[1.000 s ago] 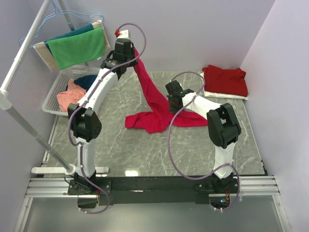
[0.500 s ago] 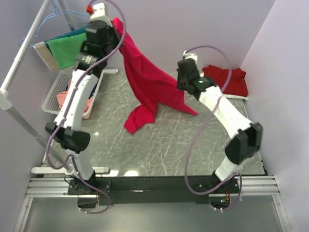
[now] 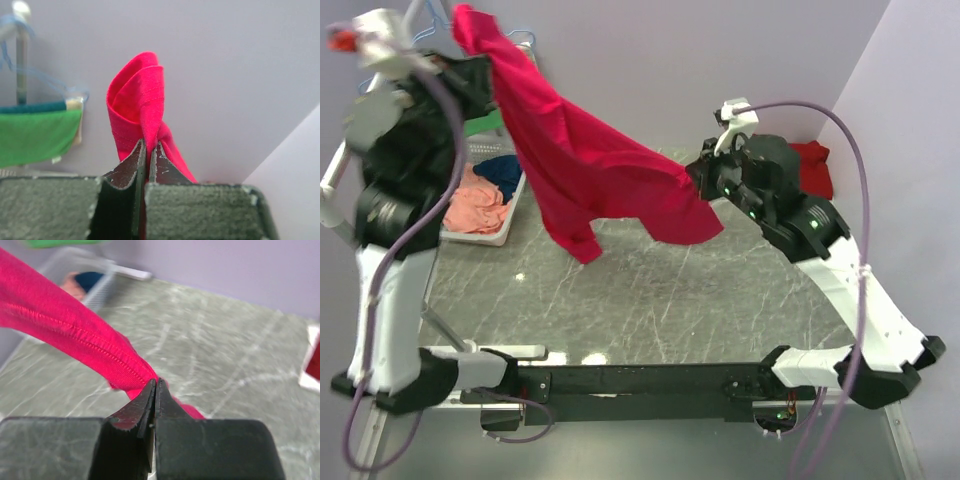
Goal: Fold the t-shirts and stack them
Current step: Flatten the tshirt out
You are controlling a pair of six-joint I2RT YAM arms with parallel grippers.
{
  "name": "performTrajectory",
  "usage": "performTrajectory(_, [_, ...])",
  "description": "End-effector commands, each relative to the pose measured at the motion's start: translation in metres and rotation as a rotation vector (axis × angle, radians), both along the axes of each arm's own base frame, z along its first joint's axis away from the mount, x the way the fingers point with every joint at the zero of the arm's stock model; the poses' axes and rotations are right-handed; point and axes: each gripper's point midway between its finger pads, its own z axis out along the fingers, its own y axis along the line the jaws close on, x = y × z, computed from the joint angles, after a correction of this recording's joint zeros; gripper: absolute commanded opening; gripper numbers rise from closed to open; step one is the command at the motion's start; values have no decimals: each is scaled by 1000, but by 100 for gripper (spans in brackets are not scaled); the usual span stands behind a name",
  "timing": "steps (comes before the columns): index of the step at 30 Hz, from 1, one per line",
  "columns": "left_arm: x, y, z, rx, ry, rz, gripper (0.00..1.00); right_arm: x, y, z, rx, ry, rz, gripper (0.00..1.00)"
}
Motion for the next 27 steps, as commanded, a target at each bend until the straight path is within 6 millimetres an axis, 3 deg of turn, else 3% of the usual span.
performTrajectory(1, [-59, 12, 62, -49, -234, -47, 1, -37, 8, 48, 31, -147, 137, 0])
performTrajectory(3, [-66, 9, 68, -52, -272, -71, 1, -41, 7, 59, 64, -186, 134, 0])
performTrajectory(5, [-56, 4, 67, -53, -271, -80, 1, -43, -4, 67, 93, -220, 92, 0])
performTrajectory(6, [-34, -4, 60, -41, -238, -80, 1, -36, -9, 62, 98, -225, 37, 0])
performTrajectory(8, [-13, -15, 59, -31, -213, -102, 1, -28, -17, 56, 103, -223, -34, 0])
performTrajectory(9, [27, -32, 33, -8, -130, -120, 1, -18, -26, 45, 90, -201, -120, 0])
performTrajectory(11, [57, -55, 14, -4, -77, -189, 1, -1, -29, 21, 50, -153, -207, 0])
performTrajectory(12, [91, -72, -15, 1, -13, -216, 1, 8, -28, -4, 17, -101, -247, 0])
performTrajectory(14, [120, -97, -49, -9, 62, -289, 1, 23, -44, -32, -30, -53, -384, 0])
performTrajectory(15, [149, -113, -86, -5, 137, -315, 1, 31, -44, -66, -61, 12, -426, 0])
performTrajectory(17, [172, -139, -125, -5, 211, -381, 1, 40, -62, -103, -88, 99, -536, 0])
performTrajectory(18, [195, -155, -168, 6, 290, -404, 1, 44, -62, -134, -83, 163, -565, 0])
performTrajectory(20, [210, -180, -210, 24, 358, -459, 1, 49, -73, -165, -53, 237, -619, 0])
performTrajectory(21, [226, -194, -254, 33, 430, -471, 1, 49, -75, -192, -43, 291, -641, 0])
performTrajectory(23, [237, -214, -292, 47, 479, -494, 1, 49, -80, -215, -36, 339, -678, 0])
performTrajectory(24, [250, -223, -337, 62, 546, -497, 2, 52, -85, -231, -56, 377, -709, 0])
performTrajectory(25, [255, -228, -357, 67, 578, -498, 7, 52, -91, -237, -74, 394, -748, 0])
performTrajectory(26, [260, -232, -366, 70, 591, -500, 21, 46, -103, -246, -126, 421, -804, 0])
performTrajectory(27, [269, -233, -403, 78, 646, -487, 65, 51, -107, -250, -140, 442, -834, 0])
